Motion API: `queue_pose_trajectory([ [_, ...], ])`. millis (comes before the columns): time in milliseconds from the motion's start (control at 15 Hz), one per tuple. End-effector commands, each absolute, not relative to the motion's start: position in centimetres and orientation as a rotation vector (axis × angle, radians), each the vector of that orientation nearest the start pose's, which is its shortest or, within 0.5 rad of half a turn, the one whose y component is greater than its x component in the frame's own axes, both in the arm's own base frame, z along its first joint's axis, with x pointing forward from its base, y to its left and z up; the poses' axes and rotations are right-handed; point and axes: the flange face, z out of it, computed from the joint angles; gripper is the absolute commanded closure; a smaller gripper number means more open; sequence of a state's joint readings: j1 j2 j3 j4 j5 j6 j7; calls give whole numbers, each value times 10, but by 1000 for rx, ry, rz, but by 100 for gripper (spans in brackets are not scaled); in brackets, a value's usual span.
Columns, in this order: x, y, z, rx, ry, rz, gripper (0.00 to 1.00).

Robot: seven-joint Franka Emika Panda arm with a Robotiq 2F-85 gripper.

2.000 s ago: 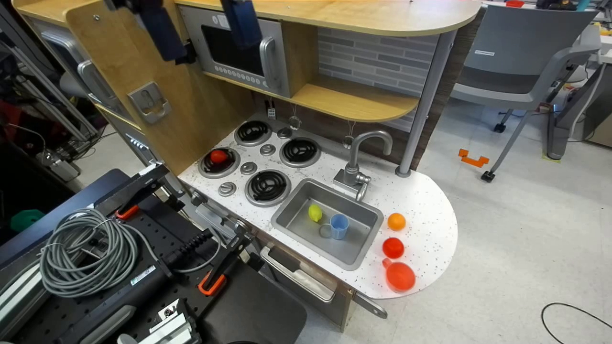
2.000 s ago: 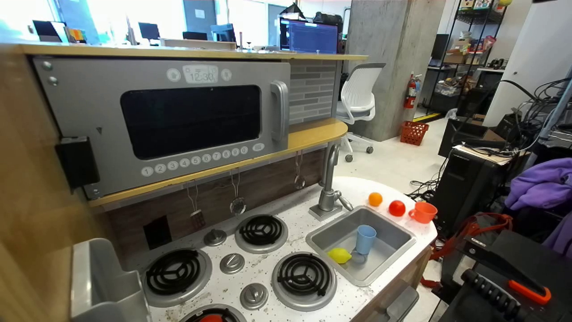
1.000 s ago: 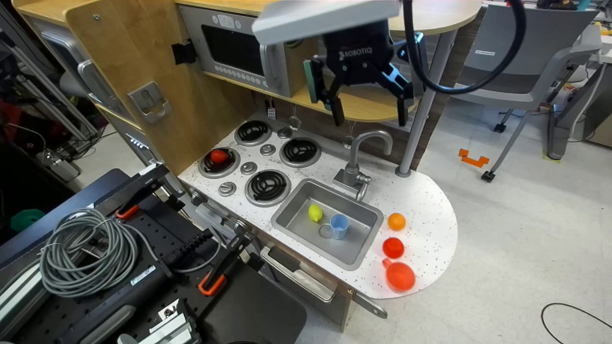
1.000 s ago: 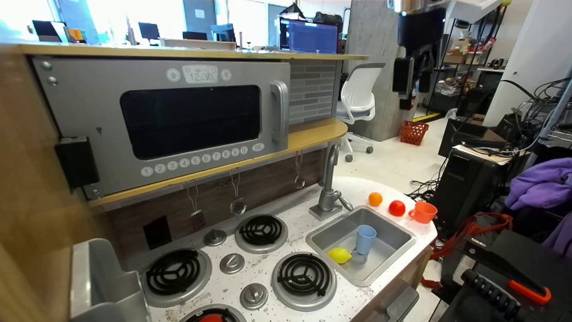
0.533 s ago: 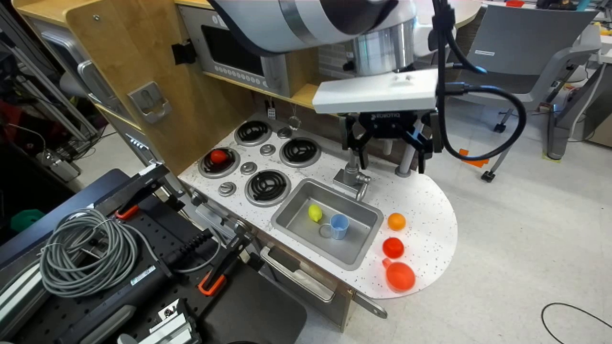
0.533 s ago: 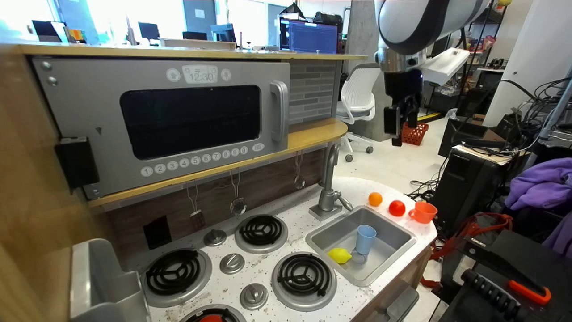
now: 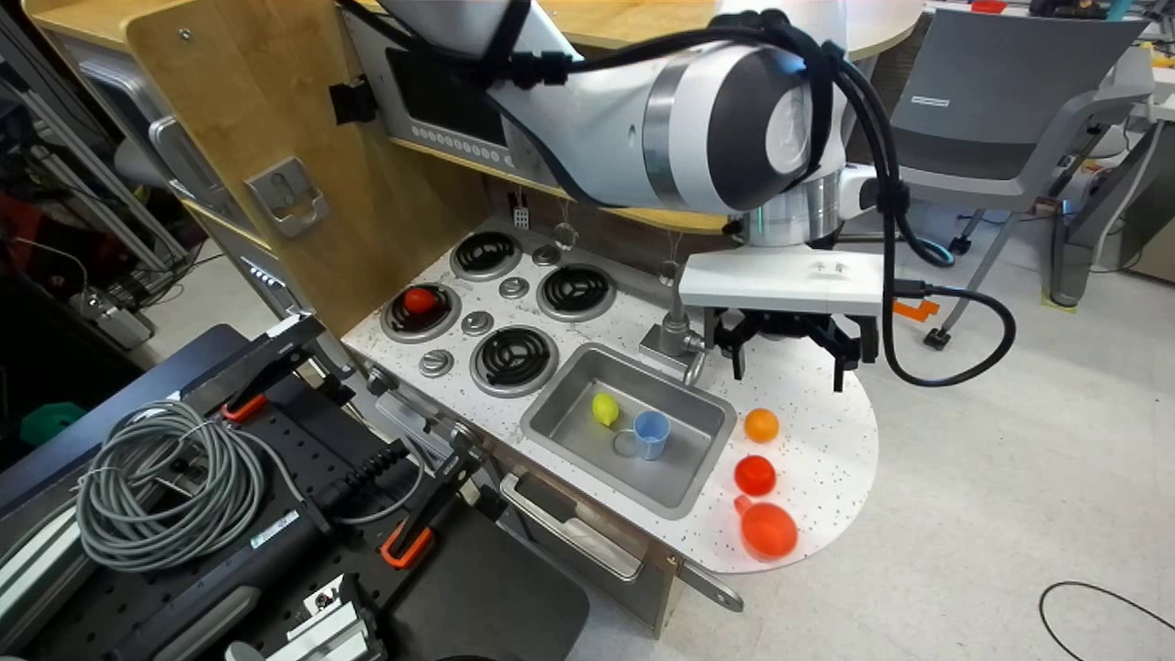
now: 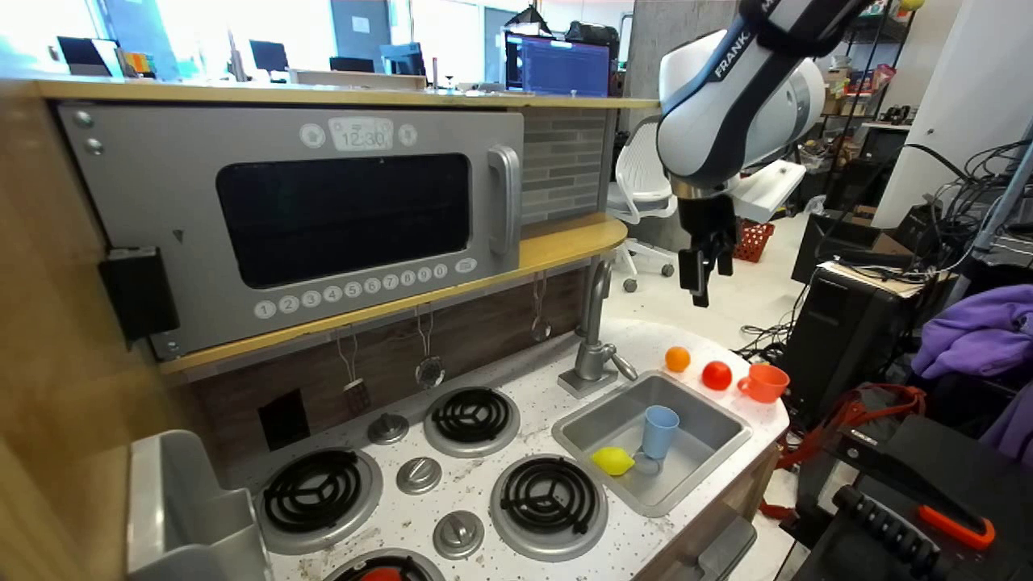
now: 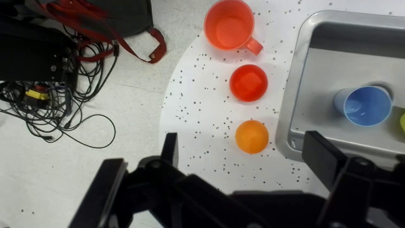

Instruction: Move the orange object to the right front of the stove

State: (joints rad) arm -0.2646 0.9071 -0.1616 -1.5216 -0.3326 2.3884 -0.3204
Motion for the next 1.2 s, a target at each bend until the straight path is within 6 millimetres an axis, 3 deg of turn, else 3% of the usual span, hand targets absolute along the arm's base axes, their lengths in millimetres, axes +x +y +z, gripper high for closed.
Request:
queue_pose_trajectory([
  [0, 666, -295, 84, -3339, -388, 247, 0],
  [400, 671, -306, 24, -3212, -447, 350, 0],
  [933, 683, -295, -11, -3205, -487, 376, 0],
  [1000, 684, -293, -13, -3197, -483, 382, 5],
  [1067, 684, -292, -16, -3188, -480, 397, 22],
  [1133, 685, -290, -19, -3191, -480, 410, 30],
])
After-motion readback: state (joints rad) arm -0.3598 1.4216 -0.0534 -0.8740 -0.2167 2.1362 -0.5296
